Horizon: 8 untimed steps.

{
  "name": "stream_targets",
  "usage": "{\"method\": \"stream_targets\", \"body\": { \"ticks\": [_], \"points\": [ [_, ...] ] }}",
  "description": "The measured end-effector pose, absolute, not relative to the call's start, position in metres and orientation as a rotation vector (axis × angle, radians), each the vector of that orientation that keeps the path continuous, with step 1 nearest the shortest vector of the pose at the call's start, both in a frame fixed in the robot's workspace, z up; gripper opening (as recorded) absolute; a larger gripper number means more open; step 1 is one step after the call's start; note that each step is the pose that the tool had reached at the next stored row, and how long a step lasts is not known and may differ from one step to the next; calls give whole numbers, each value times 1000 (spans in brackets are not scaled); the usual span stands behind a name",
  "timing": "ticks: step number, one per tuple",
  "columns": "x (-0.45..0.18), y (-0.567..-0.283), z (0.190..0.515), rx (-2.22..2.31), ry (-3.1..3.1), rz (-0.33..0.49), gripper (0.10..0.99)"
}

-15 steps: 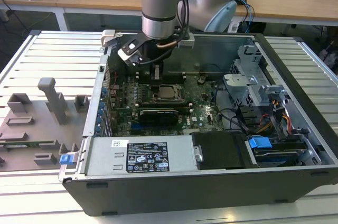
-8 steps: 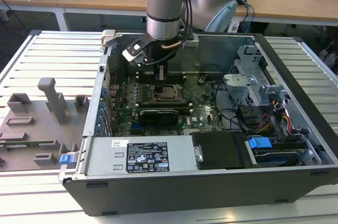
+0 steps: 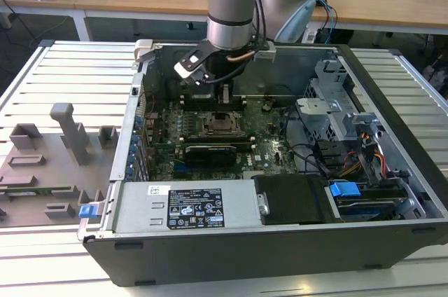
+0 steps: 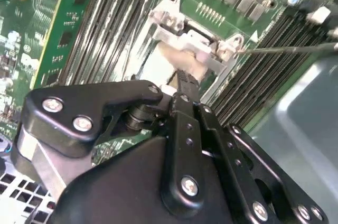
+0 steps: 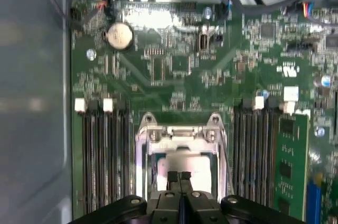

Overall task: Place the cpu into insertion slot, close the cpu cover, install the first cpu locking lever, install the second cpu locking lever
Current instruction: 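Close the cpu cover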

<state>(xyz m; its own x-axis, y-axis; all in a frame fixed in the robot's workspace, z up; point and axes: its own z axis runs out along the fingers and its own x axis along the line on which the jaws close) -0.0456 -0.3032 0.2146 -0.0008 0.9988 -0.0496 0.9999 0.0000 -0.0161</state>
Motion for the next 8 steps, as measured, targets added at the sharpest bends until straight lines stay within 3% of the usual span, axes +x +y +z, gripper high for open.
{"method": "stream_targets", "body": {
  "ticks": [8],
  "points": [
    [-76, -303, 211, 2202, 2203, -68, 106]
  ]
}}
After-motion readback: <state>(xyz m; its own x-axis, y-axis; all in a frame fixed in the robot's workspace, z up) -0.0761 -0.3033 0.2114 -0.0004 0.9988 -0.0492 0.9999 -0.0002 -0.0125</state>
